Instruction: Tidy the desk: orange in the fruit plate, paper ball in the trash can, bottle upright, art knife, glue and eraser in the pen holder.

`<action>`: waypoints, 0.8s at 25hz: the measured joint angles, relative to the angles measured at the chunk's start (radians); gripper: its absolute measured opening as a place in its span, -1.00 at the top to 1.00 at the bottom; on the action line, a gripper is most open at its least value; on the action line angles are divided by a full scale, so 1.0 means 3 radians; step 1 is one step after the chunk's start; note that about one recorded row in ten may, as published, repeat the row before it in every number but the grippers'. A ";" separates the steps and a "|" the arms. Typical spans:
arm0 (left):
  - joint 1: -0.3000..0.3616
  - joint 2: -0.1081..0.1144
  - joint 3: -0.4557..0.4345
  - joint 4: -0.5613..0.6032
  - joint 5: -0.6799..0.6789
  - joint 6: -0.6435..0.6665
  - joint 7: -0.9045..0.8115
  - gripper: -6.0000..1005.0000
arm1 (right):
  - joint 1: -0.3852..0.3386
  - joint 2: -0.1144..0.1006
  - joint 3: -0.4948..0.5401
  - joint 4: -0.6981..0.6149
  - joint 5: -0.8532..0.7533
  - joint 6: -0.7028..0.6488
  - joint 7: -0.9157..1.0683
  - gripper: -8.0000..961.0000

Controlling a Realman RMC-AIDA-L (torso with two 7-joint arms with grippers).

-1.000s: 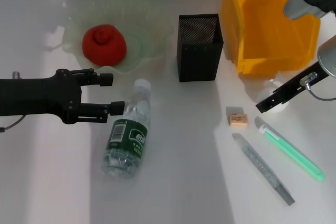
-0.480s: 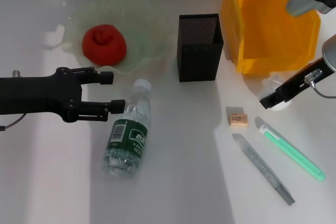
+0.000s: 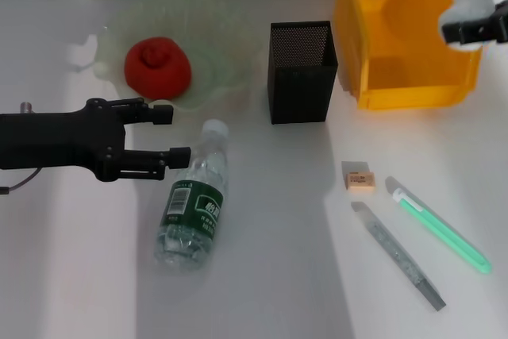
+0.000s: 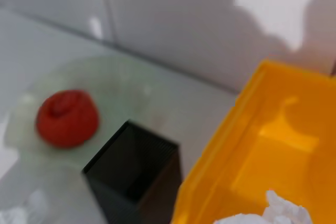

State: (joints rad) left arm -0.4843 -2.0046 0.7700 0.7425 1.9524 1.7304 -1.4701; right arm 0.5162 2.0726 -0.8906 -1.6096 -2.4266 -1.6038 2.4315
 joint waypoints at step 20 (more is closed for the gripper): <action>-0.0019 -0.0003 0.0000 0.0003 0.0009 0.0042 -0.0035 -0.62 | 0.0143 -0.0145 0.0398 0.1111 0.0849 0.0775 -0.0711 -0.69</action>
State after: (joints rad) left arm -0.4901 -2.0055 0.7701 0.7435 1.9550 1.7430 -1.4808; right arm 0.5592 2.0291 -0.7712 -1.2764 -2.1720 -1.3714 2.2183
